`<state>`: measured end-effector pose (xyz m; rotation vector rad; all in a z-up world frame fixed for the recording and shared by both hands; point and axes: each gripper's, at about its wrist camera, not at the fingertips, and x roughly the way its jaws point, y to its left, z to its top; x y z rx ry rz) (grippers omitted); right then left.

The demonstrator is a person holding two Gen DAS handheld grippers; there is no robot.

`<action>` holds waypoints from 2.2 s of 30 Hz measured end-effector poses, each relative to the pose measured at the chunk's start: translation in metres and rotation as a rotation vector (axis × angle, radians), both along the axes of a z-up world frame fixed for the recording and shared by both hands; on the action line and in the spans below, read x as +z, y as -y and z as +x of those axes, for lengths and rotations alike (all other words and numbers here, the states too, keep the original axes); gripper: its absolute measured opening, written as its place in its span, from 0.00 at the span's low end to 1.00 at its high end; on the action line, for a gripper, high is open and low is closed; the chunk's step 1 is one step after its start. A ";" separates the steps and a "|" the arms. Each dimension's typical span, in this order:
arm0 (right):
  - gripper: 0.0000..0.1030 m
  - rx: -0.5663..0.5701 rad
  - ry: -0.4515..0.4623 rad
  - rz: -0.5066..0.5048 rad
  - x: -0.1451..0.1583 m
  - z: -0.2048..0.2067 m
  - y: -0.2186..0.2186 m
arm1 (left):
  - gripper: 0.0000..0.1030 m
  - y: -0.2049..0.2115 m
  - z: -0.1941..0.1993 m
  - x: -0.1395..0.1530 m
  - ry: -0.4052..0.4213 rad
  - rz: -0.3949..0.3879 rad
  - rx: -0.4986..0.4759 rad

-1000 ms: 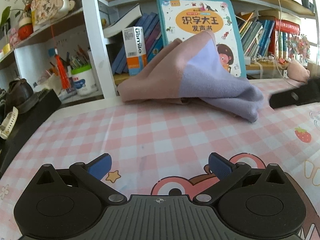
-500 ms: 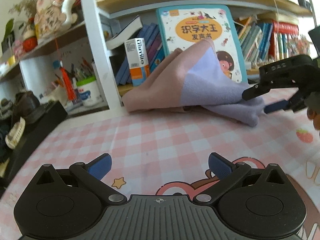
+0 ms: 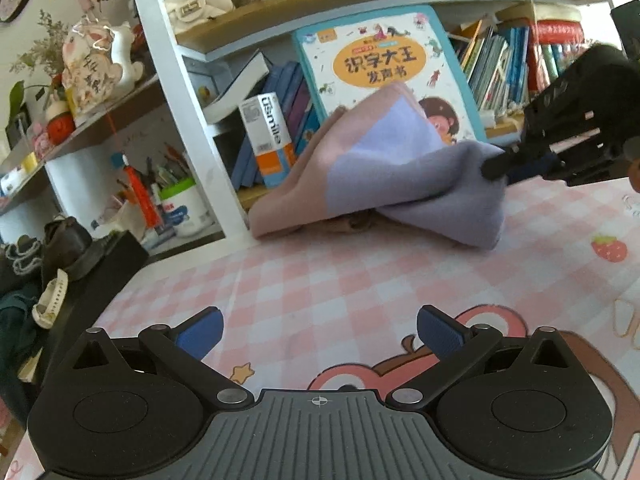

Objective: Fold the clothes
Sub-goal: 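Grasp the sweatshirt with the right gripper while the left gripper grasps it too, then lift the sweatshirt with both grippers and shake it open in the air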

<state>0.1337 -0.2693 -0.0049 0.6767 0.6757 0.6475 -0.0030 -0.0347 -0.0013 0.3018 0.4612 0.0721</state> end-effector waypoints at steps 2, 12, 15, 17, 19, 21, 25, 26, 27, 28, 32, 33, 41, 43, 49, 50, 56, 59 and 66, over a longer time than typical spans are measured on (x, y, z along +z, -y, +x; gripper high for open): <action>0.08 0.075 0.024 0.071 0.006 -0.005 -0.003 | 1.00 0.003 0.000 0.004 0.015 -0.007 -0.031; 0.08 0.269 0.058 0.127 0.015 -0.018 -0.035 | 0.99 0.038 0.020 0.011 0.136 0.021 -0.144; 0.08 0.263 0.035 0.142 0.011 -0.016 -0.034 | 0.57 0.042 0.039 0.009 0.120 0.038 -0.102; 0.11 0.252 0.006 0.171 0.006 -0.014 -0.028 | 0.40 0.037 0.053 0.009 0.091 0.014 -0.069; 0.34 0.233 -0.048 0.209 -0.001 -0.010 -0.023 | 0.26 0.027 0.066 0.009 0.045 -0.076 -0.073; 0.69 0.202 -0.102 0.230 -0.007 -0.006 -0.019 | 0.16 0.020 0.068 0.010 0.038 -0.142 -0.069; 0.69 0.117 -0.177 0.268 -0.018 0.001 -0.007 | 0.10 0.010 0.057 0.018 0.100 -0.210 -0.066; 0.69 0.093 -0.192 0.287 -0.021 0.003 -0.003 | 0.10 0.008 0.053 0.021 0.119 -0.221 -0.064; 0.69 0.070 -0.207 0.307 -0.024 0.004 0.001 | 0.09 0.006 0.049 0.024 0.135 -0.231 -0.063; 0.69 0.052 -0.221 0.330 -0.027 0.006 0.006 | 0.09 0.003 0.045 0.026 0.139 -0.242 -0.063; 0.39 -0.018 -0.258 0.345 -0.032 0.010 0.015 | 0.09 -0.004 0.034 0.030 0.154 -0.265 -0.056; 0.22 -0.023 -0.258 0.329 -0.031 0.010 0.016 | 0.09 -0.006 0.030 0.031 0.157 -0.259 -0.051; 0.12 -0.012 0.018 0.308 0.025 -0.021 0.027 | 0.08 -0.008 -0.005 0.052 0.197 -0.292 -0.112; 0.11 -0.036 0.162 0.334 0.060 -0.041 0.039 | 0.08 -0.003 -0.021 0.073 0.256 -0.304 -0.190; 0.11 -0.079 0.634 0.328 0.178 -0.112 0.061 | 0.08 0.000 -0.088 0.146 0.522 -0.416 -0.540; 0.11 -0.080 0.715 0.325 0.198 -0.124 0.064 | 0.08 -0.002 -0.098 0.152 0.550 -0.451 -0.594; 0.11 -0.035 0.862 0.173 0.246 -0.149 0.040 | 0.09 -0.023 -0.110 0.152 0.507 -0.604 -0.734; 0.11 -0.011 0.748 0.081 0.216 -0.117 0.016 | 0.09 -0.038 -0.088 0.122 0.333 -0.658 -0.669; 0.11 0.093 0.317 -0.093 0.089 -0.021 -0.064 | 0.09 -0.072 -0.039 0.029 -0.029 -0.570 -0.327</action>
